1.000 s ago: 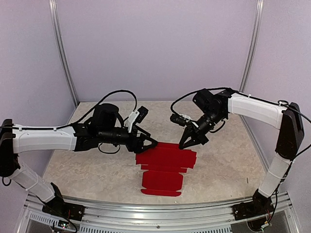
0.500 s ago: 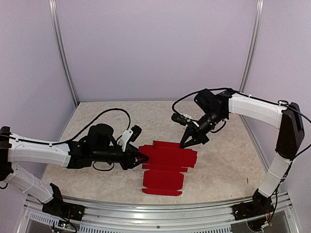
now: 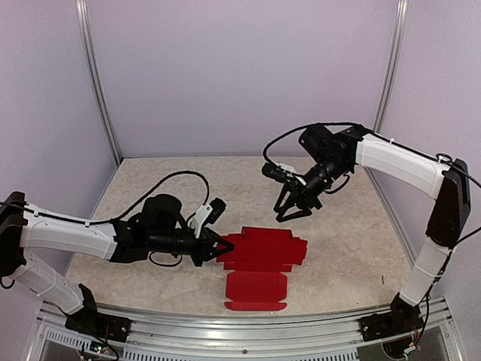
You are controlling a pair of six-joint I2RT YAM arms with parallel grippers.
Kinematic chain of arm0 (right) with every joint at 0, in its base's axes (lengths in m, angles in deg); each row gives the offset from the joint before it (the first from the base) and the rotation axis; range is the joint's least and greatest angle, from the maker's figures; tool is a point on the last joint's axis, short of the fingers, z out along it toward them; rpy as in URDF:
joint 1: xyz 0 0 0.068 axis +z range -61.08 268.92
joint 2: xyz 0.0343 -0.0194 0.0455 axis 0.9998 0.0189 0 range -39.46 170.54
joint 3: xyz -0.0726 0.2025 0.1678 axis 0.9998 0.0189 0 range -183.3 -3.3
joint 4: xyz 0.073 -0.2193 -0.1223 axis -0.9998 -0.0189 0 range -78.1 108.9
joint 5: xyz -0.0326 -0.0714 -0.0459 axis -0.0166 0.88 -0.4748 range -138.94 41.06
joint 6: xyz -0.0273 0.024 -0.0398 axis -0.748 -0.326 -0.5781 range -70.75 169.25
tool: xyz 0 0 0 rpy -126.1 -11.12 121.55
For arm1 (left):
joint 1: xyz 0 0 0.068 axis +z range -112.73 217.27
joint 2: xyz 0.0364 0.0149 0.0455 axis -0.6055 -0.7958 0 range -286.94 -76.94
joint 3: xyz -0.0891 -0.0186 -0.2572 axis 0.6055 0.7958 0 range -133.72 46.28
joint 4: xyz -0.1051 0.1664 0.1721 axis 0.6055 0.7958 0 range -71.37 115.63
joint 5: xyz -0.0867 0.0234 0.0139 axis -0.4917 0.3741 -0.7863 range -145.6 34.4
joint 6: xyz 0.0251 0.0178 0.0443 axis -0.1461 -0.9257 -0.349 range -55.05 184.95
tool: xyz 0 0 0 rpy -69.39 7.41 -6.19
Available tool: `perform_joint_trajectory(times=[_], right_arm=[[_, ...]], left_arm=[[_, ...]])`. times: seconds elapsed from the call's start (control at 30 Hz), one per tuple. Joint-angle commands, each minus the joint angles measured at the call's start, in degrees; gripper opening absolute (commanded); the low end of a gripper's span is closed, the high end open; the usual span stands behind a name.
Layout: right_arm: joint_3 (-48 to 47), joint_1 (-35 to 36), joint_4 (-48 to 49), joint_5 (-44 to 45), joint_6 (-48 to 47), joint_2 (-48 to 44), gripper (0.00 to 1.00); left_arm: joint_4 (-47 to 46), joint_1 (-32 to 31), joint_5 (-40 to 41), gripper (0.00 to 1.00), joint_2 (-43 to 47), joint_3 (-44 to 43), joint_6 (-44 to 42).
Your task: Fold the paper box
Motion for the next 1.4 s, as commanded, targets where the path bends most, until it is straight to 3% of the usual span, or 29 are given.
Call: perform_joint_trajectory(times=[0.0,0.33,0.6,0.73,0.83,0.93,1.03,1.2,1.37], right_arm=[[-3.41,4.15,-1.77,6.18,1.04,2.22,0.42],[-3.53,8.08,-2.20,10.90,1.08,3.22,0.38],[-2.97,8.48,-1.49,11.82,2.10,3.40,0.17],[-2.88,8.50,-1.51,11.60,1.98,3.72,0.02],[-2.97,8.37,-1.59,10.65,1.96,3.65,0.00],[-3.52,7.79,-2.45,9.27,1.57,3.40,0.00],[-3.67,6.84,-3.03,7.55,1.45,3.04,0.00],[-3.74,5.72,-3.19,3.92,1.69,2.57,0.00],[-4.62,5.58,-2.80,2.60,2.26,2.56,0.00]], left_arm=[[0.69,-0.90,-1.16,0.00,-0.15,-2.32,-2.45],[2.29,-0.86,0.17,0.00,2.42,-2.45,-3.40],[1.97,-0.86,0.47,0.00,2.40,-2.62,-3.36],[2.48,-0.87,1.62,0.00,2.87,-2.55,-3.22],[3.35,-0.91,6.06,0.29,3.91,-1.47,-2.82],[0.53,-0.89,8.47,0.43,7.61,3.49,-1.67],[-3.36,-1.01,9.65,0.48,14.52,10.18,0.78],[-7.77,-0.87,13.89,0.46,24.01,20.17,5.97],[-17.71,0.63,13.03,0.46,21.97,25.54,13.67]])
